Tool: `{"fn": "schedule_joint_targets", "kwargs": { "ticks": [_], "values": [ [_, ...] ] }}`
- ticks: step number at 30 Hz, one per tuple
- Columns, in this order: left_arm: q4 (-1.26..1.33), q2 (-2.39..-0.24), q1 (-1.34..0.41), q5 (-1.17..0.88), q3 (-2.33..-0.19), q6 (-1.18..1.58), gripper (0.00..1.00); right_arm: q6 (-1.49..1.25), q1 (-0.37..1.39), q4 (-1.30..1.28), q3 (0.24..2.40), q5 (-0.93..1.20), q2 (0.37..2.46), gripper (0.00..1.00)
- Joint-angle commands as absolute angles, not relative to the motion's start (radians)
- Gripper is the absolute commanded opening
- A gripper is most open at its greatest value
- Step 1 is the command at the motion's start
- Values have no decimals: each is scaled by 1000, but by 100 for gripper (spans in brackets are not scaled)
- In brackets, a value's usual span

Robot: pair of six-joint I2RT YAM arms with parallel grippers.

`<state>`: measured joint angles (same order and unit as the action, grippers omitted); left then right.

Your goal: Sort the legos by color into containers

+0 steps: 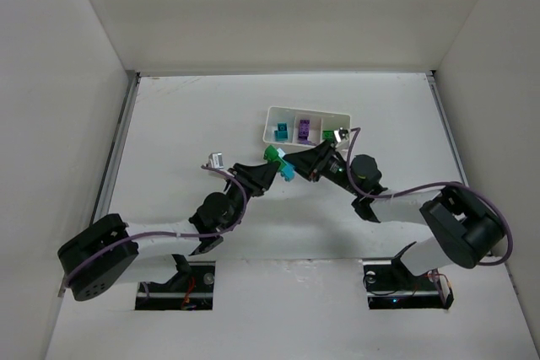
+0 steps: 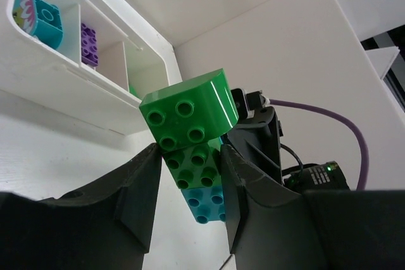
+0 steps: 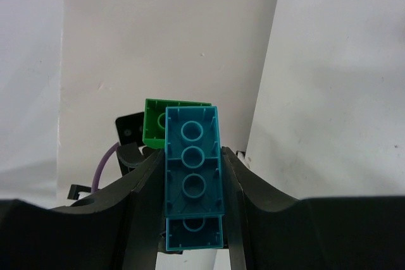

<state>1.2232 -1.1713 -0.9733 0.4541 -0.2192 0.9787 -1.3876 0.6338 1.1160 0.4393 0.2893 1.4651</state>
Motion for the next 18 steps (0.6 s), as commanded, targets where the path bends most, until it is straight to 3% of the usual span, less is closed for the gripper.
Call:
{"fn": "schedule_joint_targets", "kwargs": {
  "ticks": [1, 18],
  "values": [
    [1281, -1134, -987, 405, -213, 980, 19, -1378, 581, 1218, 437, 262, 1425, 32],
    [1269, -1144, -986, 351, -218, 966, 18, -1368, 481, 1189, 416, 290, 1364, 32]
  ]
}}
